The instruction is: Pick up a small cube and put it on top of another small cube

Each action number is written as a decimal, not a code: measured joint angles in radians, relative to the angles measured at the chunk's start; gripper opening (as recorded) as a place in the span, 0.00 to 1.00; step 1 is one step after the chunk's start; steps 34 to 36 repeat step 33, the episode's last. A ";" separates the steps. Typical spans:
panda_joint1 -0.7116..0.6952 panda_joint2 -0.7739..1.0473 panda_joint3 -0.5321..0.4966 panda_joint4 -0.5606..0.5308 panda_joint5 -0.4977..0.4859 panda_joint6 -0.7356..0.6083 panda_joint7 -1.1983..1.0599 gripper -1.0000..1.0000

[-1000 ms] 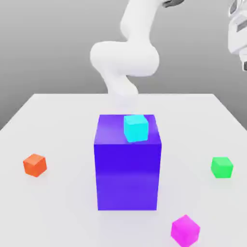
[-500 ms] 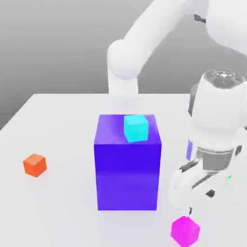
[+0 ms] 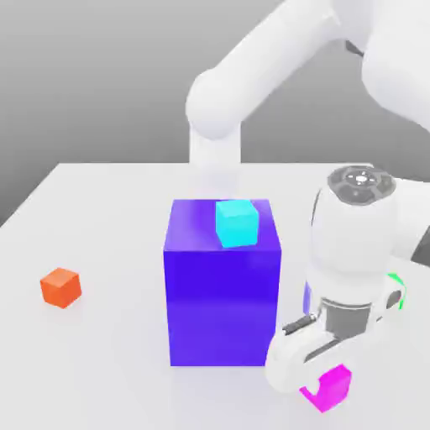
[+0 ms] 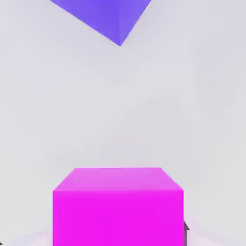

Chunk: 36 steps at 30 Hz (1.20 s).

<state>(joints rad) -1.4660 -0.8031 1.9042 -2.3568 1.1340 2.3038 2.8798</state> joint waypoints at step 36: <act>0.782 0.198 -0.020 -0.281 0.015 0.206 -0.555 1.00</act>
